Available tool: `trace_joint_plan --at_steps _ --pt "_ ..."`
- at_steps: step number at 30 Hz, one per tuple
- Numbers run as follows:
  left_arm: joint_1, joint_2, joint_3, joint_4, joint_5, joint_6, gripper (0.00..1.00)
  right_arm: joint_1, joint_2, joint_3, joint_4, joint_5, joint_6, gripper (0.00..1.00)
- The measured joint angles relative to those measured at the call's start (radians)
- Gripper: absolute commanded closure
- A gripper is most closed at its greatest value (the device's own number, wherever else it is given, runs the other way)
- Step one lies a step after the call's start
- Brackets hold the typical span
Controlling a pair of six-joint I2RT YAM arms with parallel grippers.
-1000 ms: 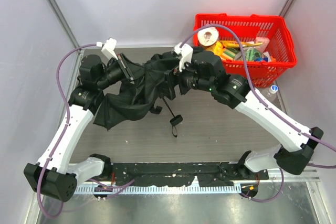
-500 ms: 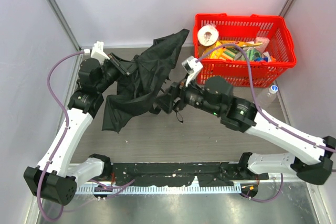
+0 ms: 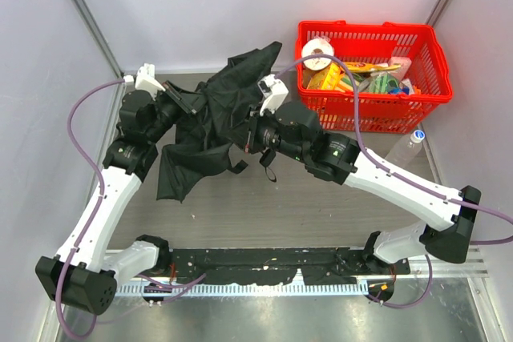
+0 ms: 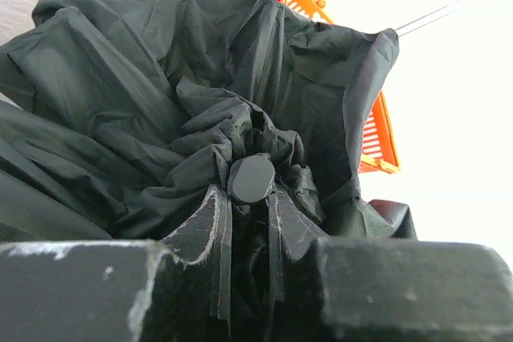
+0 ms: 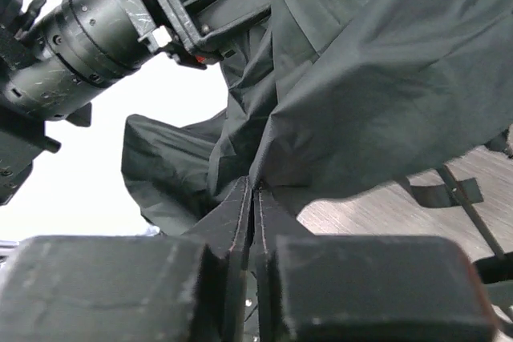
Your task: Put away the umbrella
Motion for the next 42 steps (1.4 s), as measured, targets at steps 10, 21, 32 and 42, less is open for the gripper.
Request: trace_joint_plan --at_steps 10,21,32,42 --pt "0.0 -0.02 -0.222 0.33 -0.069 0.121 1.0 0.006 0.0 0.1 -0.069 -0.097 0.093 0.99" --pt "0.005 0.036 -0.277 0.51 -0.069 0.196 1.0 0.021 0.012 0.123 -0.175 -0.313 0.083 0.55" --pt "0.011 0.032 -0.241 0.388 -0.013 0.152 1.0 0.039 -0.067 0.193 -0.465 -0.043 -0.462 0.16" --pt "0.011 0.013 -0.227 0.334 0.129 0.137 1.0 -0.201 -0.003 0.289 -0.441 -0.135 -0.591 0.14"
